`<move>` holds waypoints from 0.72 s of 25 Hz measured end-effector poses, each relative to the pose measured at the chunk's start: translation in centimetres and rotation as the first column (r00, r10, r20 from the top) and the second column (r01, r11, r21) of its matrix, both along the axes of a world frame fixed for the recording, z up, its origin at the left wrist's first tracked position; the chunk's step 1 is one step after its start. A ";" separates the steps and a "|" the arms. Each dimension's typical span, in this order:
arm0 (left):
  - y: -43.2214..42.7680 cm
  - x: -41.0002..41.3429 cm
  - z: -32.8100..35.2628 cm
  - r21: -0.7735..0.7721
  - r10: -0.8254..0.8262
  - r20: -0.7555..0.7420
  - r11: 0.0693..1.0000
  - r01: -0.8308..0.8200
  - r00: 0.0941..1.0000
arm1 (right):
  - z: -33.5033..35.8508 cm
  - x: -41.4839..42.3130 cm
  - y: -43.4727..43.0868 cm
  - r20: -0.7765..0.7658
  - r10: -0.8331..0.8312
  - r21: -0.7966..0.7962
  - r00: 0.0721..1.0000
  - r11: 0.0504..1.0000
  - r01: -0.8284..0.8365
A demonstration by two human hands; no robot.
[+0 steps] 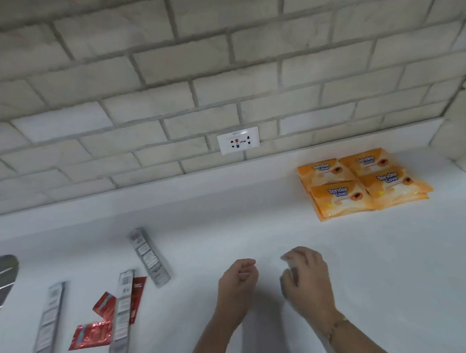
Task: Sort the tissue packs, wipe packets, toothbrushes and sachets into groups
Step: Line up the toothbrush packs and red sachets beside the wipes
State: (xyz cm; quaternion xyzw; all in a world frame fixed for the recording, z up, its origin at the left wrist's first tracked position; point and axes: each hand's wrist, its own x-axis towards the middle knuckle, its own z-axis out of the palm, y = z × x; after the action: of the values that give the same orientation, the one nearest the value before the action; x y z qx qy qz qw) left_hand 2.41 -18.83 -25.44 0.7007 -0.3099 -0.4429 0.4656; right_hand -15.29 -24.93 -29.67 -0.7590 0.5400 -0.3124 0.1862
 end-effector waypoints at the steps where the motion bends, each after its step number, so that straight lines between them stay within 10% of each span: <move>1: 0.8 1.2 0.4 0.002 0.013 0.030 1.000 -0.013 0.999 | -0.3 1.7 0.8 -0.098 0.090 -0.027 0.991 0.995 -0.093; 4: 3.5 5.6 1.1 0.045 0.125 0.287 0.989 -0.144 0.950 | 0.1 6.0 1.3 -0.248 0.158 -0.030 0.956 0.985 -0.171; 9: 6.0 14.1 0.8 0.048 0.121 0.800 0.963 -0.264 0.588 | 0.1 10.3 1.3 -0.409 0.161 0.069 0.898 0.987 -0.146; 18: 3.5 19.1 1.4 0.279 -0.031 0.766 0.916 -0.289 0.642 | 0.8 11.1 1.5 -0.421 0.167 0.135 0.892 0.984 -0.120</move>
State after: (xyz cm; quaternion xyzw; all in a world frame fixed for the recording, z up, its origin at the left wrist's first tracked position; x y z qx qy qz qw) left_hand 21.50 -15.34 -24.00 0.9171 -0.3325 -0.1256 0.1807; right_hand -4.23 -23.44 -28.85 -0.8362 0.5258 -0.0937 0.1248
